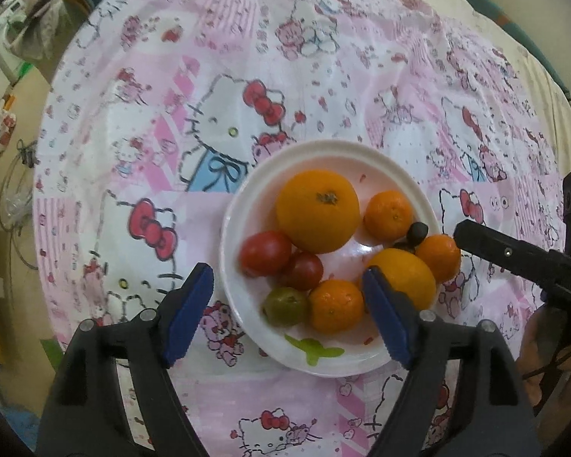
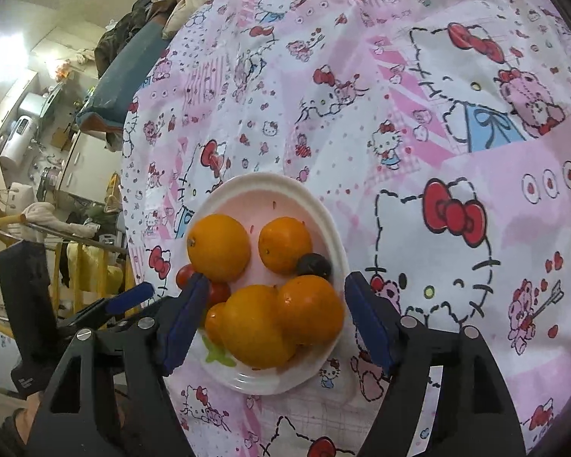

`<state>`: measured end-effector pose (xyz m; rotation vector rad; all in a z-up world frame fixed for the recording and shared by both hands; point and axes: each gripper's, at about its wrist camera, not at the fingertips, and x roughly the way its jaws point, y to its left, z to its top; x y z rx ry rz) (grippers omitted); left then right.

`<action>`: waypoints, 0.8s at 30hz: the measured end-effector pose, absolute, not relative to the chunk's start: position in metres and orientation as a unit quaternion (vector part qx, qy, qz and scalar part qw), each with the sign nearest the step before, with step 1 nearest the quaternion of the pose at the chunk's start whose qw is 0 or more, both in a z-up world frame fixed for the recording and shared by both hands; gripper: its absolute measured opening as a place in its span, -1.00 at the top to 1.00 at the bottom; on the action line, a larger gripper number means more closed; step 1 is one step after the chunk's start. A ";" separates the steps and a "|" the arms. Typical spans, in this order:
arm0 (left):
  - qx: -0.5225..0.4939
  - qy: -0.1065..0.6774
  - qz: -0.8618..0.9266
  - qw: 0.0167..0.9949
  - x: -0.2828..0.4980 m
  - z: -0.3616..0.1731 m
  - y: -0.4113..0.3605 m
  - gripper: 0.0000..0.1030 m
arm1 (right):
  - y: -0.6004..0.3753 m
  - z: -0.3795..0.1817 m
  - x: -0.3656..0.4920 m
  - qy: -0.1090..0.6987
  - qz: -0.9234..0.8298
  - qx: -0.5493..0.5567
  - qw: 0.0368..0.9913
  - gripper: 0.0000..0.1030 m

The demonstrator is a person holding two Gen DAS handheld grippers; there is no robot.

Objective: Organize fruits
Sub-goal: 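Withdraw both open tools from the plate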

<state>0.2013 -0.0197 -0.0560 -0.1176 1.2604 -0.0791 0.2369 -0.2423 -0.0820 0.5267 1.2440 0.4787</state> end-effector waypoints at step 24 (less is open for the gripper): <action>-0.002 0.466 -0.043 0.884 0.114 0.020 -0.016 -0.99 | -0.258 0.007 0.116 0.471 0.165 0.169 0.850 -0.94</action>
